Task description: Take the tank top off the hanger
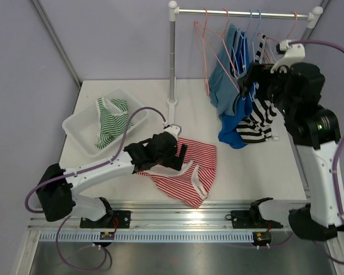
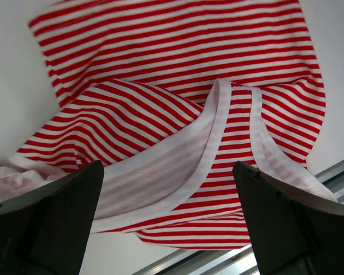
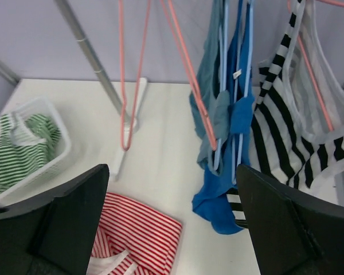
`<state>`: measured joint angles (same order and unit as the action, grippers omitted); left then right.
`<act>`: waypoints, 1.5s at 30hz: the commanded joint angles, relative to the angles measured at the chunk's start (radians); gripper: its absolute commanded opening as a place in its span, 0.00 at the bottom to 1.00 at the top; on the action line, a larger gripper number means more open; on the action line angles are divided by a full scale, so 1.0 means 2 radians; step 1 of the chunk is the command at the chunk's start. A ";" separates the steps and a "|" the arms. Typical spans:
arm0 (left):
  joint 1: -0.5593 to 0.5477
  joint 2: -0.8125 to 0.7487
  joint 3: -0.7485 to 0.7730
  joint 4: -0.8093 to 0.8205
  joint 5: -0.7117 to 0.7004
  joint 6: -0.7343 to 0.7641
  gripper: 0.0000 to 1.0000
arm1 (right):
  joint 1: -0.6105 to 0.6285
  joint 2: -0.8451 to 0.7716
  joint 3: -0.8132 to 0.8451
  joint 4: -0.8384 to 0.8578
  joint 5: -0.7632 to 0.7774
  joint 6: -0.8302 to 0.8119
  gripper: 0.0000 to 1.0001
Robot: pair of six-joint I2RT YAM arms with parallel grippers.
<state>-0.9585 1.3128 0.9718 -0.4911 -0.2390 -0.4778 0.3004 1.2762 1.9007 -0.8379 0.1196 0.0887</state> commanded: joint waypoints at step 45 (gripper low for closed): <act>0.347 0.058 0.434 -0.243 -0.068 0.112 0.00 | 0.002 -0.245 -0.268 0.091 -0.104 0.032 0.99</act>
<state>-0.3477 1.3758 1.7809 -0.9463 -0.4568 -0.3050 0.3012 0.7918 1.3781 -0.7181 -0.1135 0.1665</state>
